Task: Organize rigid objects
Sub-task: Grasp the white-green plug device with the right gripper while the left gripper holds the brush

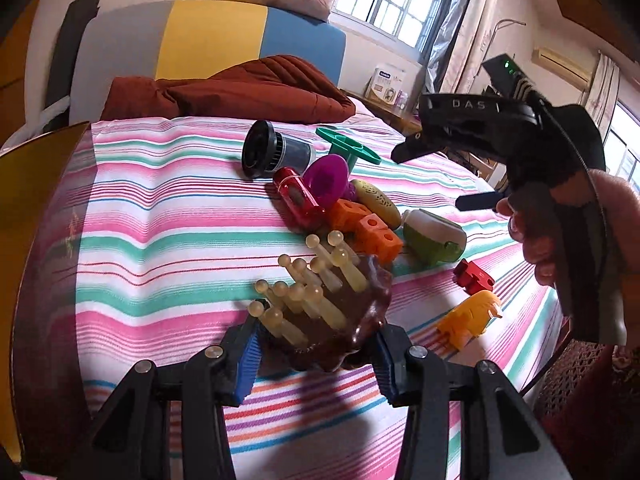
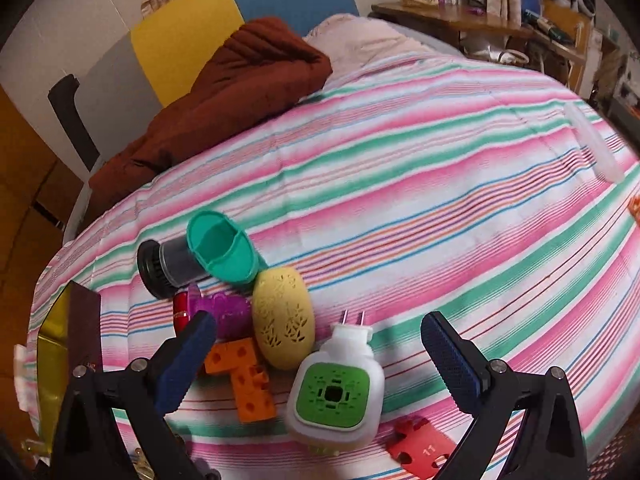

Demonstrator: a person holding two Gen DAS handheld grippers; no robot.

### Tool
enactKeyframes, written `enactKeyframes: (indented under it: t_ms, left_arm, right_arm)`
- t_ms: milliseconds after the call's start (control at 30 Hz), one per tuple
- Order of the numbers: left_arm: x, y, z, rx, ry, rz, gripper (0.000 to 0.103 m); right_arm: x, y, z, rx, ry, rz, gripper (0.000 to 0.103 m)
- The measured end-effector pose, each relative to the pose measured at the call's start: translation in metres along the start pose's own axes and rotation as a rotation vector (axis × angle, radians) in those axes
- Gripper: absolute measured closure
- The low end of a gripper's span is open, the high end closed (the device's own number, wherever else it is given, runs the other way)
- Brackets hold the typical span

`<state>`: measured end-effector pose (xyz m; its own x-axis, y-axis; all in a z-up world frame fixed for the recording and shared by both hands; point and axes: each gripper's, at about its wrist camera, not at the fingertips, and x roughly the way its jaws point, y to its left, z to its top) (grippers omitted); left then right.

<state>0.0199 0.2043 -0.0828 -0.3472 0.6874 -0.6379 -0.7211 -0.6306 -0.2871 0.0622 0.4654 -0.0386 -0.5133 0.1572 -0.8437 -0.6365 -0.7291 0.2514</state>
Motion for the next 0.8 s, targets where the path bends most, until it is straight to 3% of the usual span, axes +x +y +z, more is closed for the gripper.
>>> enactKeyframes:
  t_ms: [200,267,367,500,667,800]
  left_arm:
    - [-0.005,-0.002,-0.008,0.024,-0.034,-0.004,0.055]
    - [-0.005,0.000,-0.009,0.017,-0.039,-0.014,0.055]
    - [-0.005,0.001,-0.009,0.012,-0.047,-0.024,0.055]
    - [-0.005,0.004,-0.010,-0.002,-0.048,-0.042,0.055]
    - [-0.005,0.005,-0.010,-0.009,-0.051,-0.049,0.055]
    - [-0.006,0.004,-0.011,-0.003,-0.055,-0.044,0.055]
  right_arm:
    - [0.005,-0.002,-0.010,-0.016,0.068,-0.044,0.001]
    - [0.008,-0.007,-0.015,0.010,0.110,-0.040,0.006]
    - [0.013,-0.011,-0.021,0.037,0.161,-0.012,0.018]
    - [0.022,-0.004,-0.027,-0.007,0.203,-0.041,0.047]
    - [0.018,-0.007,-0.025,-0.008,0.166,-0.032,0.050]
    - [0.002,-0.012,-0.020,0.010,0.084,-0.013,0.050]
